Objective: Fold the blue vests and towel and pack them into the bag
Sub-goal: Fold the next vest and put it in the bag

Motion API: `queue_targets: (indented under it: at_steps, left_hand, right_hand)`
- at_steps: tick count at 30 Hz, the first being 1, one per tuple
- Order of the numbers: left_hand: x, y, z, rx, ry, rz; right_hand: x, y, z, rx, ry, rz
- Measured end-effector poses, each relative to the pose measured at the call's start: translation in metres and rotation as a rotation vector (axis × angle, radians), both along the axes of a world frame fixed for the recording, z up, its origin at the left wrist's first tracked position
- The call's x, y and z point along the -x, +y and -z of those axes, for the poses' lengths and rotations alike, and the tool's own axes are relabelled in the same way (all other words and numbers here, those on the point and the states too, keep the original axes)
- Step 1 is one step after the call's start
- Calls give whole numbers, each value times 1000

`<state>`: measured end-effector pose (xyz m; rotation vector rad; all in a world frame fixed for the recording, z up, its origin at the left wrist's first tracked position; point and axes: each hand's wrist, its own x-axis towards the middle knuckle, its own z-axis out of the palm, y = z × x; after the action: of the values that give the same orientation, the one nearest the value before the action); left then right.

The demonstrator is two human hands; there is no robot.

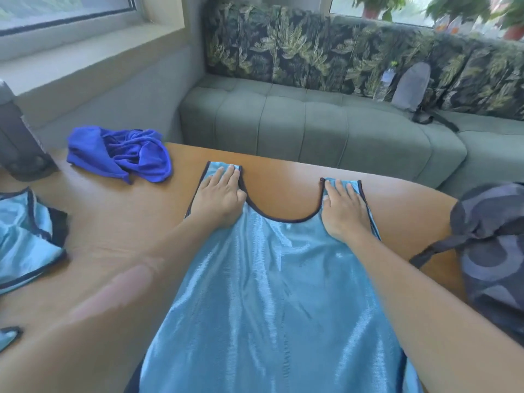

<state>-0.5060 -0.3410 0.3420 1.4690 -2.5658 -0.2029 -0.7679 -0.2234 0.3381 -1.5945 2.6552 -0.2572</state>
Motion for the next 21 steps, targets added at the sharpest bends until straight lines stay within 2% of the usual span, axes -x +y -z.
queue_targets:
  at_steps: [5, 10, 12, 16, 18, 21]
  left_hand:
    - [19, -65, -3, -4, -19, 7]
    - [26, -89, -3, -30, 3, 4]
    - [26, -91, -7, -70, 18, 9]
    - [20, -91, -29, -321, 263, -18]
    - [13, -84, -37, -350, 314, -54]
    - [0, -33, -36, -289, 314, -125]
  right_hand:
    - [31, -59, 2, 25, -6, 44]
    - [44, -80, 2, 34, -41, 69]
    - [44, -81, 1, 92, -110, 72]
    - [46, -69, -25, 362, -539, 181]
    - [46, -58, -43, 426, -586, 227]
    - [18, -27, -59, 433, -555, 250]
